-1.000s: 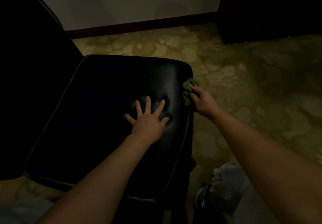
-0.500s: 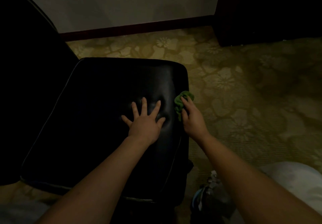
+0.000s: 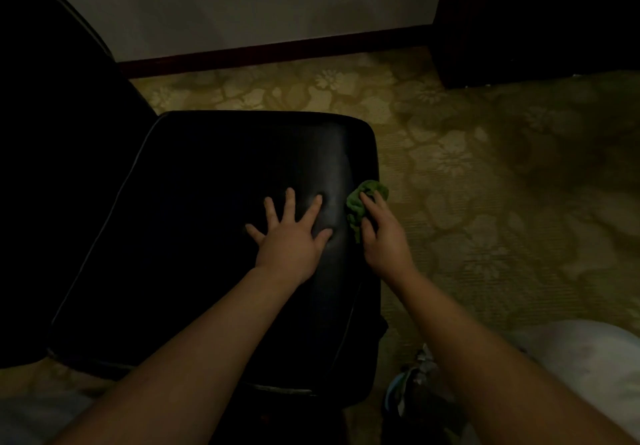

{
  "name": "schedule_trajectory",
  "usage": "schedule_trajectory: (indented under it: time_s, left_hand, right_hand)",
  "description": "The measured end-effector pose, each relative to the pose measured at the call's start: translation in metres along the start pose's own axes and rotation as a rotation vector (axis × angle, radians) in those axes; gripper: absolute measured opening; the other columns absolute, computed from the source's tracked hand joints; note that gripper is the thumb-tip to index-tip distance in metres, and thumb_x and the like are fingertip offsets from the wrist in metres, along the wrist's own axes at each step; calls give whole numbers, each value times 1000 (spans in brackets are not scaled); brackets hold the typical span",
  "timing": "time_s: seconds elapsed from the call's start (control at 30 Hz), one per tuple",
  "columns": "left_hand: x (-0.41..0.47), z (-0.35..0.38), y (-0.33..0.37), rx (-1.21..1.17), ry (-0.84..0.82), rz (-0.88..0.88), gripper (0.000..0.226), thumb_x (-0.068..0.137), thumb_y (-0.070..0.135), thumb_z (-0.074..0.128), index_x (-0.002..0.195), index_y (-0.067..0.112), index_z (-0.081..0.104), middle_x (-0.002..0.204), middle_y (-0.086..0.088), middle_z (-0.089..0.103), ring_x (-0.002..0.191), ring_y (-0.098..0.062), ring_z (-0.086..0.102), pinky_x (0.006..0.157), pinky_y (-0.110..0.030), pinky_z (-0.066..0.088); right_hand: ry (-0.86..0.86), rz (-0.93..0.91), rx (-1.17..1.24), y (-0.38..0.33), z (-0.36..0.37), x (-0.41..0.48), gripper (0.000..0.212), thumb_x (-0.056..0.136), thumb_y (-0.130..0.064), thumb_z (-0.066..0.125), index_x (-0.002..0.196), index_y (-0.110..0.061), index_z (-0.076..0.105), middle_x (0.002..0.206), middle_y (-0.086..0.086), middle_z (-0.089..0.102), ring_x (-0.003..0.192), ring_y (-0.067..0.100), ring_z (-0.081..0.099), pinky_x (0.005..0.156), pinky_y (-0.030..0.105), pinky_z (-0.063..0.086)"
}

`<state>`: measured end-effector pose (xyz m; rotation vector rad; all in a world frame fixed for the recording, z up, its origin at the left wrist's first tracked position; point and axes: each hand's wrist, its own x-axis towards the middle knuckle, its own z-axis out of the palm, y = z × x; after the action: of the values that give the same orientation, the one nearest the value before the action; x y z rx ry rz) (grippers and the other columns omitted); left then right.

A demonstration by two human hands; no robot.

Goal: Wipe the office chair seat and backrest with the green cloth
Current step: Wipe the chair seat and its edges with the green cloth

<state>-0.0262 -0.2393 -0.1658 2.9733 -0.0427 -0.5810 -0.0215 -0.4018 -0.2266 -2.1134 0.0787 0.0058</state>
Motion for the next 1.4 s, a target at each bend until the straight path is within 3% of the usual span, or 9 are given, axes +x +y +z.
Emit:
schedule_trajectory:
  time_s: [0.13, 0.4, 0.83, 1.07, 1.27, 1.4]
  left_hand:
    - [-22, -1, -25, 127, 47, 114, 66, 98, 67, 28, 156, 47, 3, 169, 3, -9, 154, -34, -12, 117, -70, 8]
    - [-30, 11, -44, 66, -10, 53, 69, 93, 73, 22, 151, 54, -10, 167, 3, -20, 152, -38, -17, 115, -73, 3]
    - [-23, 11, -37, -15, 11, 13, 69, 95, 72, 27, 154, 53, -3, 168, 2, -16, 152, -39, -18, 113, -76, 2]
    - [-24, 13, -37, 12, 27, 22, 68, 95, 73, 24, 154, 52, -4, 168, 1, -16, 152, -40, -17, 111, -76, 2]
    - [-20, 10, -32, -18, 0, -1, 68, 96, 72, 25, 154, 52, -3, 168, 1, -16, 151, -41, -18, 111, -77, 1]
    - [-13, 5, -26, -51, -24, -43, 68, 96, 72, 27, 154, 52, -2, 167, 0, -18, 151, -41, -20, 110, -78, 0]
  right_hand:
    - [-52, 26, -1, 1, -5, 21, 49, 99, -6, 48, 148, -12, 41, 160, 12, 26, 148, 23, 25, 113, 18, 14]
    - [-74, 60, 13, 2, -8, 11, 49, 99, -6, 51, 147, -15, 43, 159, 9, 30, 146, 22, 28, 113, 20, 17]
    - [-91, 97, -51, -11, -9, 39, 48, 99, -7, 50, 146, -12, 45, 156, 12, 36, 145, 24, 33, 117, 27, 22]
    - [-66, 83, -63, -11, -3, -3, 47, 98, -6, 51, 145, -12, 46, 156, 10, 35, 145, 21, 31, 111, 17, 18]
    - [-110, 91, -61, -12, -11, 25, 47, 98, -6, 51, 144, -10, 47, 154, 13, 40, 143, 24, 35, 119, 32, 25]
    - [-137, 98, -73, -20, -12, 31, 48, 98, -6, 51, 145, -8, 45, 152, 13, 42, 142, 25, 38, 117, 29, 26]
